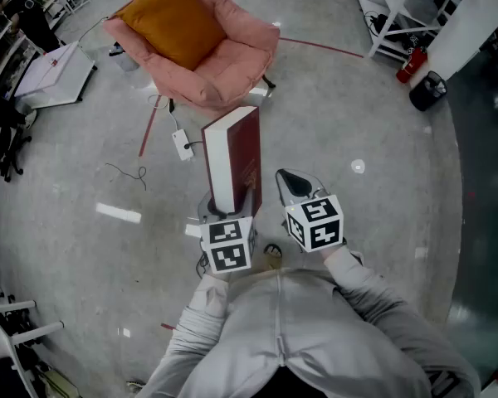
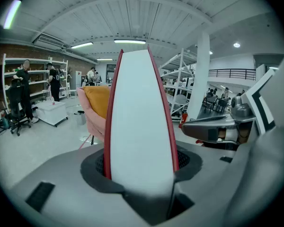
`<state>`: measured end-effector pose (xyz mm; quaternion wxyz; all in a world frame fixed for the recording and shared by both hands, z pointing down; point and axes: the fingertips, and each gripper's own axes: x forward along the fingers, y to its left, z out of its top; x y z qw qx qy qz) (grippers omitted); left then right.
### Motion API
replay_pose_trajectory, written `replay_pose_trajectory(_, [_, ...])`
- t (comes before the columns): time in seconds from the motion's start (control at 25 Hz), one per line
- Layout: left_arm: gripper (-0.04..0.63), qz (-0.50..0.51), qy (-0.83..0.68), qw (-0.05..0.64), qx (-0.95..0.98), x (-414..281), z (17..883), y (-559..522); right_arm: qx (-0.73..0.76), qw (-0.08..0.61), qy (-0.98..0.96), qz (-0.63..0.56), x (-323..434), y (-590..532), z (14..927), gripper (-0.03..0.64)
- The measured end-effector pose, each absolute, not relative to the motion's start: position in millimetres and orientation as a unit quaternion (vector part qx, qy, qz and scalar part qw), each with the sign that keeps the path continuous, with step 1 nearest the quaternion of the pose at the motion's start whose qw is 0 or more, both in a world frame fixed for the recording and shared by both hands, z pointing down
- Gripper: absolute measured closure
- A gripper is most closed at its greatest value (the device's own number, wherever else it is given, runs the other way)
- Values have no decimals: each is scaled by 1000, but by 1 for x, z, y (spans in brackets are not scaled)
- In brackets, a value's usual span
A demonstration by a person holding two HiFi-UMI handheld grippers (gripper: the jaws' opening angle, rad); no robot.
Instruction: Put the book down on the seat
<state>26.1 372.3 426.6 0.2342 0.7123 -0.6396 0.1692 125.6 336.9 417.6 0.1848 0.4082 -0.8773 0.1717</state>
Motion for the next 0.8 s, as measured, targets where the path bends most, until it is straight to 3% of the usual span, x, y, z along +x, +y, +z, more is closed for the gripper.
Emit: replay_pose_trajectory(0.8, [336, 166, -640, 225, 716, 19, 419, 359, 409, 179, -877, 178, 118, 330, 418, 617])
